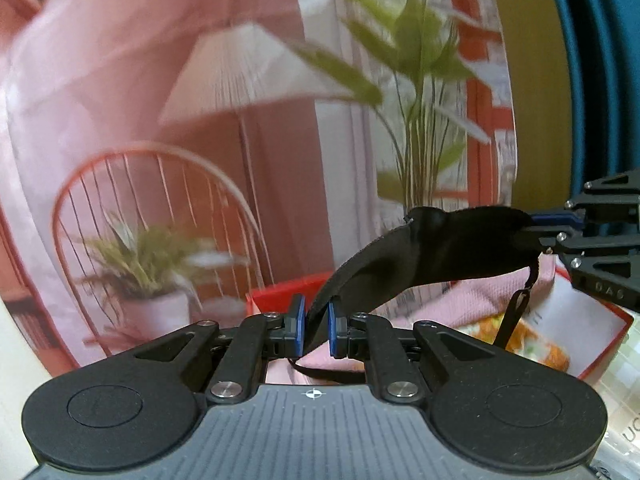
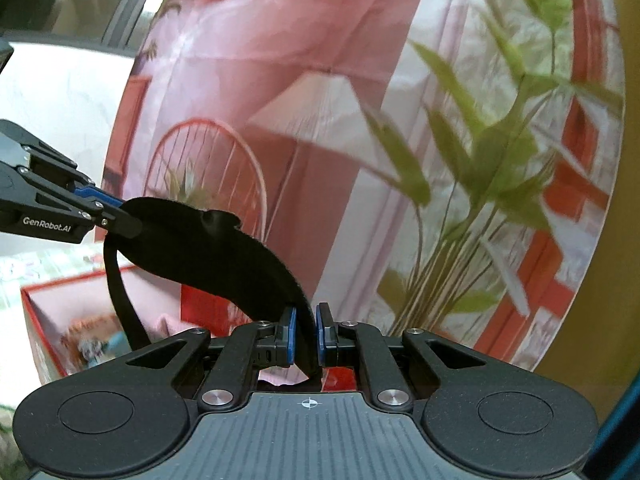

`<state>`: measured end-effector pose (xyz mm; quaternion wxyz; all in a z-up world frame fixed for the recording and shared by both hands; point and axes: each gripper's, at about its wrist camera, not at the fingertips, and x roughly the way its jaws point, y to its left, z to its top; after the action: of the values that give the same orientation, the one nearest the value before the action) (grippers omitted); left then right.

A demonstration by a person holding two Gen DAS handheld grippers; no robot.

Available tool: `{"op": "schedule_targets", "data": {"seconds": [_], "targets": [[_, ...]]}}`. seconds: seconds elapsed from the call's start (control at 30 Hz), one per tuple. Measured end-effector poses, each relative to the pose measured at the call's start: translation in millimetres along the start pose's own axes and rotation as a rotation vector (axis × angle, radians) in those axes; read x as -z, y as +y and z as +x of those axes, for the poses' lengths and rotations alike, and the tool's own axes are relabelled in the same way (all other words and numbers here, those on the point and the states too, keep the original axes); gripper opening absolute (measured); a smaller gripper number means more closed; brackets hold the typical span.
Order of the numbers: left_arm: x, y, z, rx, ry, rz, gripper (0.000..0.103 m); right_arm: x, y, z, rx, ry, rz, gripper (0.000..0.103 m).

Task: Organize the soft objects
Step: 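Lift the black strap with both tools toward the red box, then lower the black strap into the red box and open both tools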

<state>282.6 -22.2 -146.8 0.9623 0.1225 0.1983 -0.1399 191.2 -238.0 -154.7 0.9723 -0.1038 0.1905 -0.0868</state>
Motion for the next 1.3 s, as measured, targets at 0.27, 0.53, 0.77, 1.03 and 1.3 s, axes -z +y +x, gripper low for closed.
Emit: {"op": "schedule_targets", "data": {"seconds": [0.27,0.53,0.77,1.03,1.3], "targets": [[21,13,18,0.083,0.122,-0.111,0.014,25,16,19,-0.049,0.111,-0.052,0.019],[15,11,1,0.111,0.114,-0.141,0.072,30,24,6,-0.035,0.121,-0.077,0.054],[15,9,-22,0.089,0.121,-0.170,0.097,32,27,-19,0.006,0.113,0.002,0.100],[21,3,-46,0.058,0.144,-0.160,0.100,33,24,-48,0.034,0.105,0.161,0.103],[31,2,-63,0.057,0.159,-0.161,0.101,39,34,-73,0.053,0.105,0.244,0.103]]}}
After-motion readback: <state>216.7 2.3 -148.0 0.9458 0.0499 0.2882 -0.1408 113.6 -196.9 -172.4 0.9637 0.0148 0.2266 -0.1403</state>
